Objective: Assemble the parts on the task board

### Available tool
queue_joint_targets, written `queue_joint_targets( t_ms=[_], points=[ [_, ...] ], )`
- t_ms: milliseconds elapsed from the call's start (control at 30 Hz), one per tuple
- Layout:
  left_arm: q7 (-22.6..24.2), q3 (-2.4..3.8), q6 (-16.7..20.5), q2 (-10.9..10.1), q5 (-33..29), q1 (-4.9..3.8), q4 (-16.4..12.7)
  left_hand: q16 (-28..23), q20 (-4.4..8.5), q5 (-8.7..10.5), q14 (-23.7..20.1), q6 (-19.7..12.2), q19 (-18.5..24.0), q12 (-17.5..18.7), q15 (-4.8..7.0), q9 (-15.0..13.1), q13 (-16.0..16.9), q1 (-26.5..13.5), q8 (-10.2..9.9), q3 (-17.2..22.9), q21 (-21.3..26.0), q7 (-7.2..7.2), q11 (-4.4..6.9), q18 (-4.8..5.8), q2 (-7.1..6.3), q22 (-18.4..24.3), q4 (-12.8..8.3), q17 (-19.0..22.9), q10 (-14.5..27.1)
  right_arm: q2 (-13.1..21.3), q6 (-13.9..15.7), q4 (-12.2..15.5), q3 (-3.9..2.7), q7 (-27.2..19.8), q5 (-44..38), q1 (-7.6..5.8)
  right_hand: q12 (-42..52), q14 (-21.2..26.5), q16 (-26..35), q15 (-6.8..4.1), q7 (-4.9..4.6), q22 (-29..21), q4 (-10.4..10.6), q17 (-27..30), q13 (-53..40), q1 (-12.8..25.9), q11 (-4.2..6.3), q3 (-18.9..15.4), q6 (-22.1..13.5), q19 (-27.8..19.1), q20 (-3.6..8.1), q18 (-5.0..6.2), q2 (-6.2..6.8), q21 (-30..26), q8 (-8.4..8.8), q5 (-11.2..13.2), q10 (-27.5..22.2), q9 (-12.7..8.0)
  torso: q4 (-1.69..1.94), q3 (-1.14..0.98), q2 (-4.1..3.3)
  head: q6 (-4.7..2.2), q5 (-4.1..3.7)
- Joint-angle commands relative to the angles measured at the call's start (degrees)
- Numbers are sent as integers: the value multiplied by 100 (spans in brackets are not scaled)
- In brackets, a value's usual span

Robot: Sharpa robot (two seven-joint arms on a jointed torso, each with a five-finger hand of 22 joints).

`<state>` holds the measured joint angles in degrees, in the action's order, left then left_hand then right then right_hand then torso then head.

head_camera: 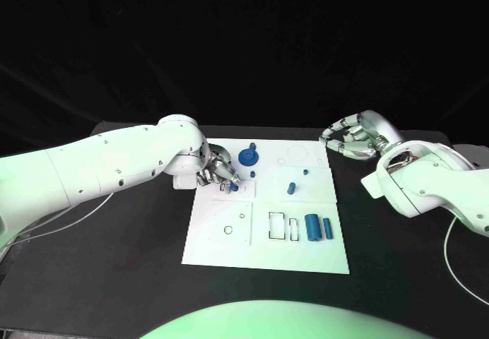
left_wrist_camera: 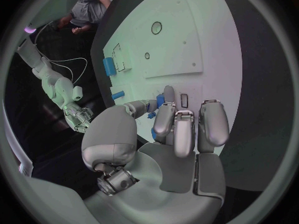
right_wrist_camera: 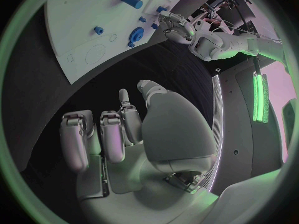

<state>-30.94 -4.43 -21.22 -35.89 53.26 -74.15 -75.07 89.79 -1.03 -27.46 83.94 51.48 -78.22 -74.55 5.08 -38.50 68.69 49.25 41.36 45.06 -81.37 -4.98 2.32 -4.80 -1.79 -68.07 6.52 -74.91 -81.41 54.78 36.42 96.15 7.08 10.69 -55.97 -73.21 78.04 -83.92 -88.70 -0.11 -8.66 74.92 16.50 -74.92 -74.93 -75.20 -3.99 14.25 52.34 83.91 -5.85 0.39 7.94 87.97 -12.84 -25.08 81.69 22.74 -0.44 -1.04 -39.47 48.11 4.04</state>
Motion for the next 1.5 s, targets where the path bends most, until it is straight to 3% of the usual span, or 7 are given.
queue_joint_targets(
  t_ms=[33,900,967,1133,1400,1500],
  points=[
    [-18,-5,-79,19,36,0,16,21,4,-4,606,368,-28,18,40,0,-8,81,30,770,-35,342,19,39,13,-4,-757,-1509,27,1,-22,6,0,-40,-45,4,18,-526,31,-35,11,1373,-2,-1190,-575,23,32,25,-46,492,31,21,56,-19,-38,-16,18,-5,-3,-2,-1,3,-4],
    [-87,-32,-433,146,-75,-2,191,21,-8,74,606,374,-28,24,24,36,6,-30,29,644,-32,327,0,42,35,-14,-647,-1509,23,26,-14,33,0,-35,-47,4,18,-524,33,-36,12,1371,-5,-1185,-574,28,33,55,-45,491,31,21,65,-22,-44,-35,18,-9,-5,-4,5,33,-9],
    [-91,-32,-457,149,-86,-2,196,21,-13,114,606,386,-32,29,21,54,10,-89,32,527,-32,329,0,44,66,-24,-572,-1509,22,29,-12,33,0,-35,-47,4,18,-524,33,-36,12,1371,-5,-1185,-574,28,33,55,-45,491,31,21,65,-22,-44,-35,18,-9,-5,-2,4,31,-8],
    [-95,-32,-471,152,-98,-2,210,21,-17,637,606,397,-29,50,18,127,16,-189,10,300,-20,332,-2,43,152,-20,-382,-1509,28,30,-10,32,0,-36,-49,4,15,-524,34,-36,12,1371,-5,-1185,-571,28,33,60,-45,490,31,22,66,-23,-45,-42,16,-9,-1,-2,2,22,-15],
    [-96,-33,-472,159,-102,-3,234,21,-21,792,606,440,-31,84,15,217,11,-406,-1,-59,-6,334,-5,41,196,-15,42,-1509,35,31,-8,30,0,-38,-50,4,13,-524,34,-36,12,1370,-5,-1185,-570,28,33,62,-45,490,31,22,66,-24,-45,-45,15,-10,-2,-1,3,28,-18],
    [-96,-33,-469,161,-100,-3,237,21,-20,801,606,444,-32,89,17,230,11,-424,-2,-138,-4,336,-3,41,205,-15,100,-1509,36,30,-8,28,0,-38,-50,4,13,-524,34,-36,12,1370,-5,-1185,-570,28,33,62,-45,490,31,22,66,-24,-45,-45,15,-10,0,-1,2,24,-24]
  ],
)
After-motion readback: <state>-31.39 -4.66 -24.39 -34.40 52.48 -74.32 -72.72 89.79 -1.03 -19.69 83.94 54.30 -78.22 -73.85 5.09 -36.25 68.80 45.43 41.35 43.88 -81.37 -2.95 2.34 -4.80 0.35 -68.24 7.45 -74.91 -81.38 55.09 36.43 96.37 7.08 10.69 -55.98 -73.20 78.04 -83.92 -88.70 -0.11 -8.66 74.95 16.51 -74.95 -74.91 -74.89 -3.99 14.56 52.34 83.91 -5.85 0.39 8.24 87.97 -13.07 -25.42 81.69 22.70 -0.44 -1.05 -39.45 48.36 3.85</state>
